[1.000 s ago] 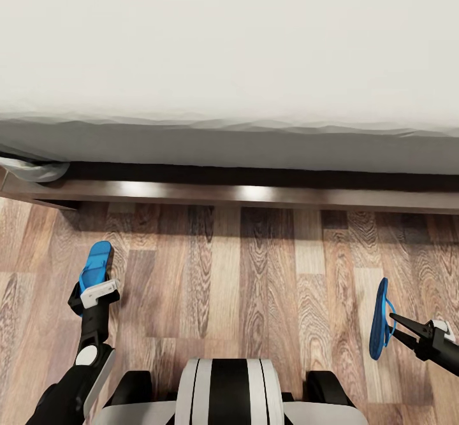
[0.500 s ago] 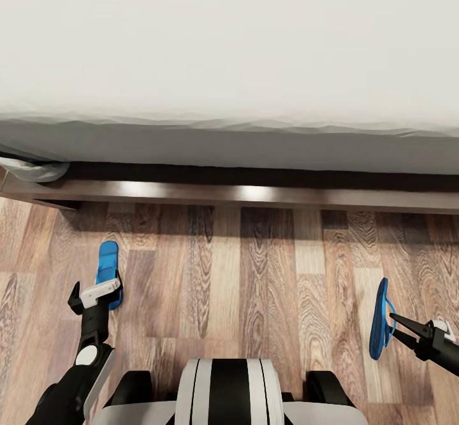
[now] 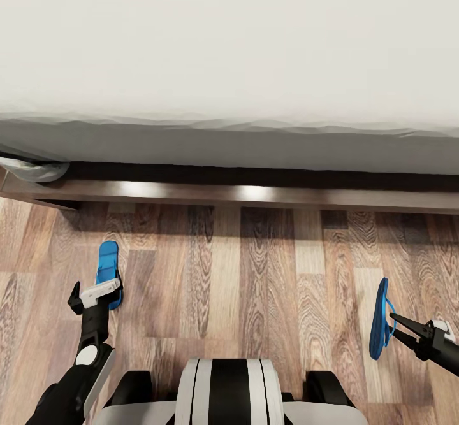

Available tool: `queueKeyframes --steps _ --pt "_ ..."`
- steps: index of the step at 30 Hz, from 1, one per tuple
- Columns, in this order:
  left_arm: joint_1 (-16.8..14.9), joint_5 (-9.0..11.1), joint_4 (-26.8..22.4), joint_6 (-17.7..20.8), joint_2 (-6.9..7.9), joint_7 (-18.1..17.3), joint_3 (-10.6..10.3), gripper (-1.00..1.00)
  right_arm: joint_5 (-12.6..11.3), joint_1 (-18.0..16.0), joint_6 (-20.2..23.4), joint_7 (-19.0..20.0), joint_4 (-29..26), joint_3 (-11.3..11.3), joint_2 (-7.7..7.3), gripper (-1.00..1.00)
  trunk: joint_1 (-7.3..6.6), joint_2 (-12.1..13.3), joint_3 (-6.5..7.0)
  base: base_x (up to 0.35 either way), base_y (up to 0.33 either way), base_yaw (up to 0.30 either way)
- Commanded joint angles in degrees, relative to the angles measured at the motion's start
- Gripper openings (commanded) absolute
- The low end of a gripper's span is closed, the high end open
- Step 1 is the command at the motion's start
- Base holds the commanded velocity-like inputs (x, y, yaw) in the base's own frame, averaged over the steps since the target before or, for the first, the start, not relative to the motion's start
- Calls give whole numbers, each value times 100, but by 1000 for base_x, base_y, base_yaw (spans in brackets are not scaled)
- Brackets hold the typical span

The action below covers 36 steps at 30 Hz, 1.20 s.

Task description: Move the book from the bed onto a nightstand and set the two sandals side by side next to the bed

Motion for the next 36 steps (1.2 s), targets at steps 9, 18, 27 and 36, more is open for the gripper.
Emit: queueKeyframes --steps 9,18,27,36 --pt "-2 50 5 -19 3 1 -7 100 -4 -1 62 18 1 -3 0 -100 -11 4 86 0 0 0" --pt "-2 61 -2 -4 3 3 -14 100 -5 -1 67 18 1 -3 0 -100 -34 17 286 0 0 0" --pt "-2 284 -37 577 3 -250 -22 100 3 -1 69 18 9 -3 0 -100 -57 29 485 0 0 0" --pt "-2 2271 -247 2506 426 -2932 31 100 29 -1 56 18 17 -1 0 -100 -81 41 685 0 0 0"
